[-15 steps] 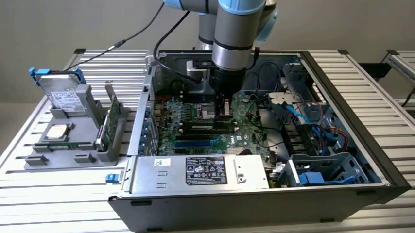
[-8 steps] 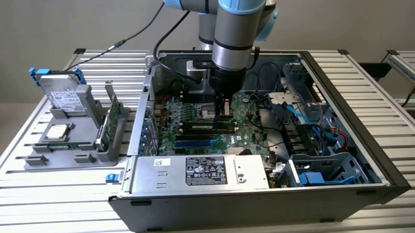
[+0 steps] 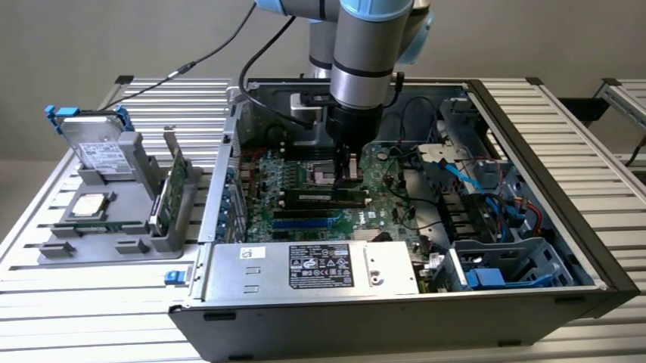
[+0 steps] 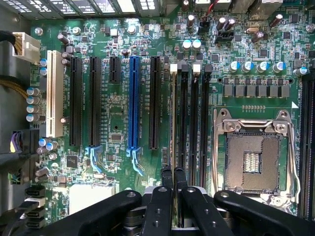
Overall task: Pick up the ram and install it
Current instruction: 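Insert the ram into the slot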
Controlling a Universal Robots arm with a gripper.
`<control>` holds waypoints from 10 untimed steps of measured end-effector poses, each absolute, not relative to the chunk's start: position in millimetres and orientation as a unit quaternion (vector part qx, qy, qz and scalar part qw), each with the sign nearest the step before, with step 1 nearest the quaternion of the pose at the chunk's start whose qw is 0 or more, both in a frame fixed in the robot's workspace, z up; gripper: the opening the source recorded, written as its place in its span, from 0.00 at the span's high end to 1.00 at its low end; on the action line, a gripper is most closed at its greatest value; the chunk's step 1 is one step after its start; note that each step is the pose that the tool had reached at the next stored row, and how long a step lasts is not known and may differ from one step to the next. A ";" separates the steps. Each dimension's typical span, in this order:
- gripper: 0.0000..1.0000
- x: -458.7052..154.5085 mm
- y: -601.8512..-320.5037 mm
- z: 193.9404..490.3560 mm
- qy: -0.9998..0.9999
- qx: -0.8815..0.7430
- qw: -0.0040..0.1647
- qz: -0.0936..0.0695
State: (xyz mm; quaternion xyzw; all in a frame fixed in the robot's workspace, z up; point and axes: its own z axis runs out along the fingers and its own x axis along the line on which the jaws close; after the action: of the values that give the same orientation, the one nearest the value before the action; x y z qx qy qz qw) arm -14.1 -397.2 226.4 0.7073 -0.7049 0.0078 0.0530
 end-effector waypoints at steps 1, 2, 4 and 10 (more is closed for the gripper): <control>0.87 -14.1 -397.0 226.4 -0.705 0.707 0.053 0.008; 0.87 -14.1 -396.9 226.4 -0.705 0.707 0.053 0.008; 0.87 -14.1 -396.4 226.4 -0.705 0.707 0.053 0.008; 0.87 -14.1 -394.8 226.4 -0.705 0.707 0.054 0.009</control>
State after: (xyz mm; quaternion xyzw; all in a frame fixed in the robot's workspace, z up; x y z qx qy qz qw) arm -14.1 -394.8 226.4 0.7072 -0.7049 0.0093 0.0545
